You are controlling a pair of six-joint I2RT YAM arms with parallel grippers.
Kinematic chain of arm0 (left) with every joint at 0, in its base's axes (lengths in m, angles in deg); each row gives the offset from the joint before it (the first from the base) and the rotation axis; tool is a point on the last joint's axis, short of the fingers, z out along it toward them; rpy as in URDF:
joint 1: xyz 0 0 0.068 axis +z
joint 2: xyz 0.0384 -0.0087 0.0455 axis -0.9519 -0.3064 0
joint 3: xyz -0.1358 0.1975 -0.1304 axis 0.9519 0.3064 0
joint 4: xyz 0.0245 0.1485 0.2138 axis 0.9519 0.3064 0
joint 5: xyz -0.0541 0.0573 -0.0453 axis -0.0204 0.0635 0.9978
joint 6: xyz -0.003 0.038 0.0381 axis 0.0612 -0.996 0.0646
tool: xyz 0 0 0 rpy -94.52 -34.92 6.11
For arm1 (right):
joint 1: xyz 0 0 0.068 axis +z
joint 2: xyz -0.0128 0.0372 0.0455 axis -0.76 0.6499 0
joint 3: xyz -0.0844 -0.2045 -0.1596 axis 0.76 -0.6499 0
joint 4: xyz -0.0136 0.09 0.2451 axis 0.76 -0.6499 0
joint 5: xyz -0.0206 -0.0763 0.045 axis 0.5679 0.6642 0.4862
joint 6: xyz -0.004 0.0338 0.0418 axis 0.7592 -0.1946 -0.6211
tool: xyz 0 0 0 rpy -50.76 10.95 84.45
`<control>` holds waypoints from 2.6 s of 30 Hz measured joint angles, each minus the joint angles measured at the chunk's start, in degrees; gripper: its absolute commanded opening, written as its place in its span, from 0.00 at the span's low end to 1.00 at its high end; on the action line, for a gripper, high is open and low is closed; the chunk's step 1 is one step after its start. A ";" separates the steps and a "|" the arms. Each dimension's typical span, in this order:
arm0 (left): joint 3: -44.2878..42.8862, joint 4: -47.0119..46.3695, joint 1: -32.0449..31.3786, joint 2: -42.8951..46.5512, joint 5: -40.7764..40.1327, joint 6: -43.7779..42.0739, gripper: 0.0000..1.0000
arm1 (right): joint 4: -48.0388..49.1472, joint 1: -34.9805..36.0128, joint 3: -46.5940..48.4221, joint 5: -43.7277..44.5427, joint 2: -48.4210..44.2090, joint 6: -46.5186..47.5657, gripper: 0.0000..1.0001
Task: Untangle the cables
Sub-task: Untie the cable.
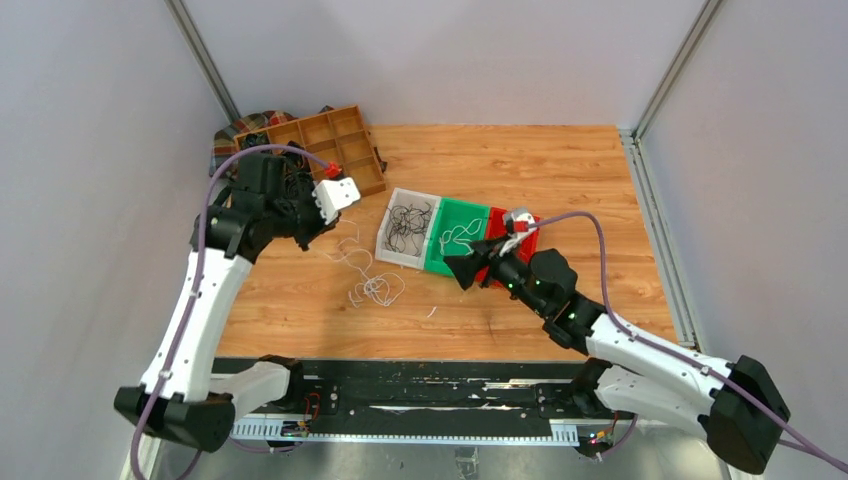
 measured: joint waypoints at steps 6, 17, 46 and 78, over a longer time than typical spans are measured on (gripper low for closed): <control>-4.92 3.58 -5.46 4.72 4.72 7.63 0.01 | -2.71 7.04 19.21 -0.68 6.40 6.54 0.76; -12.41 4.81 -6.36 4.04 9.90 15.06 0.01 | -3.52 16.81 34.32 -0.09 23.78 13.40 0.74; -46.14 5.33 -6.73 -3.89 26.45 20.65 0.00 | 8.83 16.85 32.57 8.63 38.51 13.60 0.64; -60.08 -22.95 -6.73 -7.80 13.99 31.71 0.00 | 12.46 16.31 14.25 7.89 23.19 11.43 0.76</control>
